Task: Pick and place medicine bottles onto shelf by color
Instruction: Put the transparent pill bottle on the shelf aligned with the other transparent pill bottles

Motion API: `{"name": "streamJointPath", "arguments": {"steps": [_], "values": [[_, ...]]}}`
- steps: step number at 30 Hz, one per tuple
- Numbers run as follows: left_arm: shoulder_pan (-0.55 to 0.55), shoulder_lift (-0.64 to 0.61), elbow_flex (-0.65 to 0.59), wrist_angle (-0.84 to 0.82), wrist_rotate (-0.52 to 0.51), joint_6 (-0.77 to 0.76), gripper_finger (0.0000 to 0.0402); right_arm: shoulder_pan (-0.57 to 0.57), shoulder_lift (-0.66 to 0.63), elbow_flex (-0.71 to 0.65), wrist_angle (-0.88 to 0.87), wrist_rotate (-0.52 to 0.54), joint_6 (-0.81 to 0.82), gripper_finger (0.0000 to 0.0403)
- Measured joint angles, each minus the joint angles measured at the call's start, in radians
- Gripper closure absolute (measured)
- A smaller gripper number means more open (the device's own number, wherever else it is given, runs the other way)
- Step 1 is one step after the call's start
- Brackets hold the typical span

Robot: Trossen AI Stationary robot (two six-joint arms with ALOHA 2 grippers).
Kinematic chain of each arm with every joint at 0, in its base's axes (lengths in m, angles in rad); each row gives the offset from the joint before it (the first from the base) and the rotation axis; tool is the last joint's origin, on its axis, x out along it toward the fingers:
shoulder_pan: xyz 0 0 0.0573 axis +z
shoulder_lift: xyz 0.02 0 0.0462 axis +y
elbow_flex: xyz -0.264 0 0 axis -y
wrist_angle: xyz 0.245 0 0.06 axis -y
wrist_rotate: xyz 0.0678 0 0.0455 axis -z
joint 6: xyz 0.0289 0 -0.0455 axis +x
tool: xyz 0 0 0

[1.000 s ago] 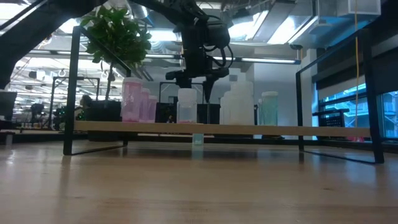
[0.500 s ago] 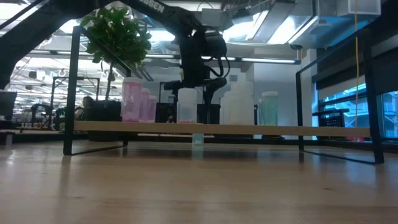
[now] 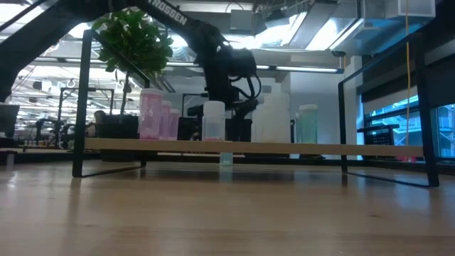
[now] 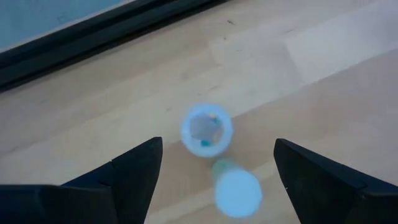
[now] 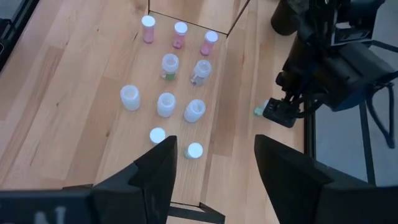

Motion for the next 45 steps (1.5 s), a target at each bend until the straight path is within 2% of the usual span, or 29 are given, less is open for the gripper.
{"name": "streamJointPath", "arguments": {"steps": [16,21,45], "values": [[0.02,0.0,-0.128,0.199,0.02,0.04,0.0101,0.0,0.0,0.0,0.0,0.0,0.0,0.0186],[0.02,0.0,-0.143,0.203,-0.012,0.036,0.0101,0.0,0.0,0.0,0.0,0.0,0.0,0.0186],[0.017,0.0,-0.143,0.205,-0.028,0.034,0.0103,0.0,0.0,0.0,0.0,0.0,0.0,0.0186]]}}
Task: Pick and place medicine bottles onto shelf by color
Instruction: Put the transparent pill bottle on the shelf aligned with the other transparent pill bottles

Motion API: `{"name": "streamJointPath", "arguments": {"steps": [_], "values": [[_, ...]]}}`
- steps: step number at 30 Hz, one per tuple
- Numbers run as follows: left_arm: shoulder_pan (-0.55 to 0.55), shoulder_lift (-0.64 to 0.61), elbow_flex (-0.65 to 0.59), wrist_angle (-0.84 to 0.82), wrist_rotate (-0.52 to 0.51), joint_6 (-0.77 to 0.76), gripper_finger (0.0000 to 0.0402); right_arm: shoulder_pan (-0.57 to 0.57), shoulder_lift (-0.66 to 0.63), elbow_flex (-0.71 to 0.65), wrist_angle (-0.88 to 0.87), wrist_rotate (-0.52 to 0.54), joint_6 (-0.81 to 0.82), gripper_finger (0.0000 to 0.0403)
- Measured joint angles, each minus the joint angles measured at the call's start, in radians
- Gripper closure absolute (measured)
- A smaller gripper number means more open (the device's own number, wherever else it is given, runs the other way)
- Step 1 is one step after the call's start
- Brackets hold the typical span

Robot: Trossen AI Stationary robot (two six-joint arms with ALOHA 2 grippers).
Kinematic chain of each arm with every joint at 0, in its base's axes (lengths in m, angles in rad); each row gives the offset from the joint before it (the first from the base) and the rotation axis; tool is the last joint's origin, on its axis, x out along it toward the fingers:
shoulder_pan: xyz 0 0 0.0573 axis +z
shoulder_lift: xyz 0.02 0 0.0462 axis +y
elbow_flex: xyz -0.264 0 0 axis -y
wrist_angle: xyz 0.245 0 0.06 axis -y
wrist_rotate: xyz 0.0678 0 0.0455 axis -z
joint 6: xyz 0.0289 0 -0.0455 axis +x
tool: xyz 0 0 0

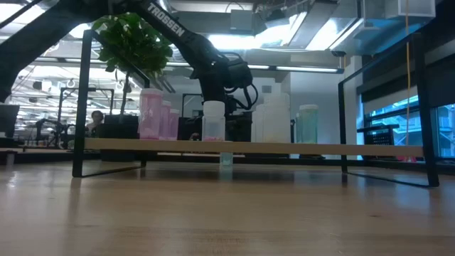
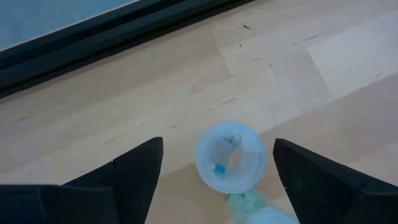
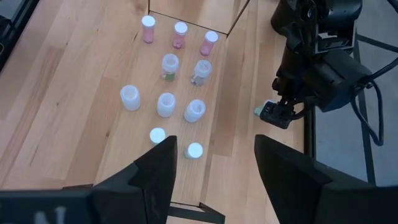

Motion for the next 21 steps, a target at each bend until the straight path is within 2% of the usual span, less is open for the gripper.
{"name": "streamJointPath", "arguments": {"steps": [5,15,21], "values": [[-0.01,0.0,0.0,0.0,-0.011,0.001,0.0121,0.0,0.0,0.0,0.0,0.0,0.0,0.0186],[-0.011,0.0,0.0,0.001,-0.037,0.028,0.0187,0.0,0.0,0.0,0.0,0.0,0.0,0.0186],[-0.012,0.0,0.0,0.019,-0.037,0.029,0.0195,0.0,0.0,0.0,0.0,0.0,0.0,0.0186]]}}
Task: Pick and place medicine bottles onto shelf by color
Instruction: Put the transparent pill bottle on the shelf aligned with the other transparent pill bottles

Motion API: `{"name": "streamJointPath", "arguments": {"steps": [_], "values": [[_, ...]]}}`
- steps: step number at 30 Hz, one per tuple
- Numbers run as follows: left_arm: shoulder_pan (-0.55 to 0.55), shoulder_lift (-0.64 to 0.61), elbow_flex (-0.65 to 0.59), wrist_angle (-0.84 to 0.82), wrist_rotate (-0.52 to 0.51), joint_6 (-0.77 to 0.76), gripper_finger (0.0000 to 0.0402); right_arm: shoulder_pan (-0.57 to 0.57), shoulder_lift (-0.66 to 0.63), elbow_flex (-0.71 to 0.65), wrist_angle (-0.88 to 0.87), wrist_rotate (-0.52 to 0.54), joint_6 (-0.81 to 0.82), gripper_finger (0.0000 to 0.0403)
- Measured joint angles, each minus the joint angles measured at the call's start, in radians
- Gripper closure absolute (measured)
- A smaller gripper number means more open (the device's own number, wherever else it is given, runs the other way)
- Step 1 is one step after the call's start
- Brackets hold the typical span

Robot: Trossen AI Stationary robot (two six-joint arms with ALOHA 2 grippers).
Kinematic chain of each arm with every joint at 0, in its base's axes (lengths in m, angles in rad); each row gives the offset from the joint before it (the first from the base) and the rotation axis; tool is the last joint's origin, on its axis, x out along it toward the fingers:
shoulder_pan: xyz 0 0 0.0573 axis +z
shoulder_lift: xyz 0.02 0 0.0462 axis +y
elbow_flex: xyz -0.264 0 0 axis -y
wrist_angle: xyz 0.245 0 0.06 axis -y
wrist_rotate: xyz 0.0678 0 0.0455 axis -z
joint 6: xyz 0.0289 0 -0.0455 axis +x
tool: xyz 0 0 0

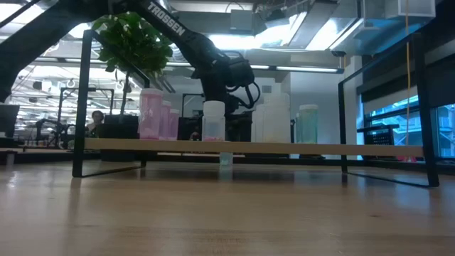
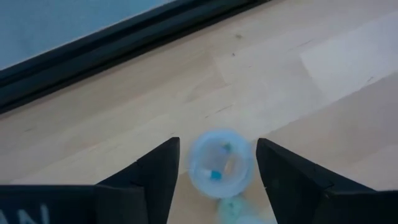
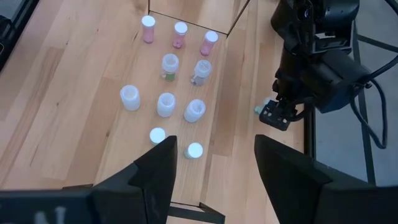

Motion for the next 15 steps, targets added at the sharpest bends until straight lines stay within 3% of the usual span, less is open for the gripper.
{"name": "streamJointPath", "arguments": {"steps": [15], "values": [[-0.004,0.0,0.001,0.025,0.002,0.022,0.0197,0.0,0.0,0.0,0.0,0.0,0.0,0.0186]]}}
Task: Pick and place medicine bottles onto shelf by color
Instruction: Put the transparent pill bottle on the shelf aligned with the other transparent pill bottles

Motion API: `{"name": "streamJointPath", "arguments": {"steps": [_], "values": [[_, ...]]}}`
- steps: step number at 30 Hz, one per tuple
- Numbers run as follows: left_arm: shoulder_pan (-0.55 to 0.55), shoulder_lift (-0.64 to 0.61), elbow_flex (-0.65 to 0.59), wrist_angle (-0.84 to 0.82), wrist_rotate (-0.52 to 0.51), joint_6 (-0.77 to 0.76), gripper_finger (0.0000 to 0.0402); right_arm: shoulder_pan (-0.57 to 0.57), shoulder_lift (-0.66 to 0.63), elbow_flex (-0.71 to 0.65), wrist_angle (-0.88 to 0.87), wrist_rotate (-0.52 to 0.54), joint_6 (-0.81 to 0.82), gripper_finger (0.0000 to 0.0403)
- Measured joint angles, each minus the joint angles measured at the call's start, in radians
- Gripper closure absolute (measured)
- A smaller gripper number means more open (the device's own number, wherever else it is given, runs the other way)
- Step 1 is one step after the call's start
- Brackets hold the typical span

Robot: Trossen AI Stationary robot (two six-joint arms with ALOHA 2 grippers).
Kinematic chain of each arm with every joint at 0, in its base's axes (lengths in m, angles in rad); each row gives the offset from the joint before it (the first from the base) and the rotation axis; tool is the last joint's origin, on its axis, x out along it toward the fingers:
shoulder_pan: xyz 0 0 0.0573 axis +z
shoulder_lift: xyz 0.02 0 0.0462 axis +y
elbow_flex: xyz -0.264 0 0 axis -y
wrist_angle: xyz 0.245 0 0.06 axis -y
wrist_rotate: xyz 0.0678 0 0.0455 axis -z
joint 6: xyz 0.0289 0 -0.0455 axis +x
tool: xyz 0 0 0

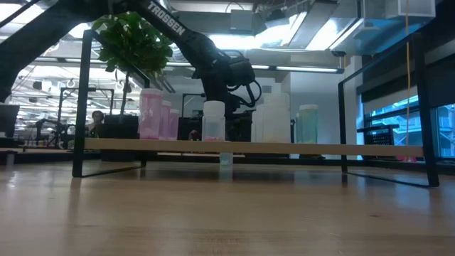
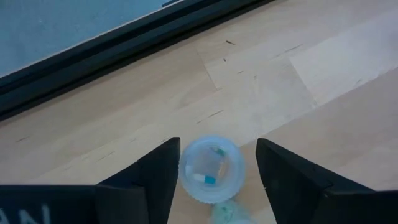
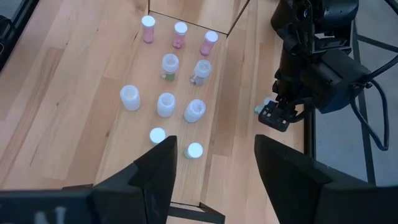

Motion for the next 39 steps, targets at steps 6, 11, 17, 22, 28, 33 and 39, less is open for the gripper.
{"name": "streamJointPath", "arguments": {"steps": [6,11,17,22,28,33,39], "values": [[0.0,0.0,0.0,0.0,0.0,0.002,0.0221,0.0,0.0,0.0,0.0,0.0,0.0,0.0186],[0.0,0.0,0.0,0.0,0.001,0.003,0.0253,0.0,0.0,0.0,0.0,0.0,0.0,0.0186],[0.0,0.0,0.0,0.0,0.001,0.004,0.0278,0.0,0.0,0.0,0.0,0.0,0.0,0.0186],[0.0,0.0,0.0,0.001,0.001,0.027,0.0279,0.0,0.0,0.0,0.0,0.0,0.0,0.0186],[-0.004,-0.023,0.004,-0.001,0.002,0.068,0.0281,0.0,0.0,0.0,0.0,0.0,0.0,0.0186],[-0.012,-0.044,0.04,-0.008,-0.007,0.136,0.0281,0.0,0.0,0.0,0.008,0.0,0.0,0.0186],[-0.042,-0.077,0.094,-0.065,-0.002,0.236,0.0281,0.0,0.0,0.0,0.01,0.0,0.0,0.0186]]}}
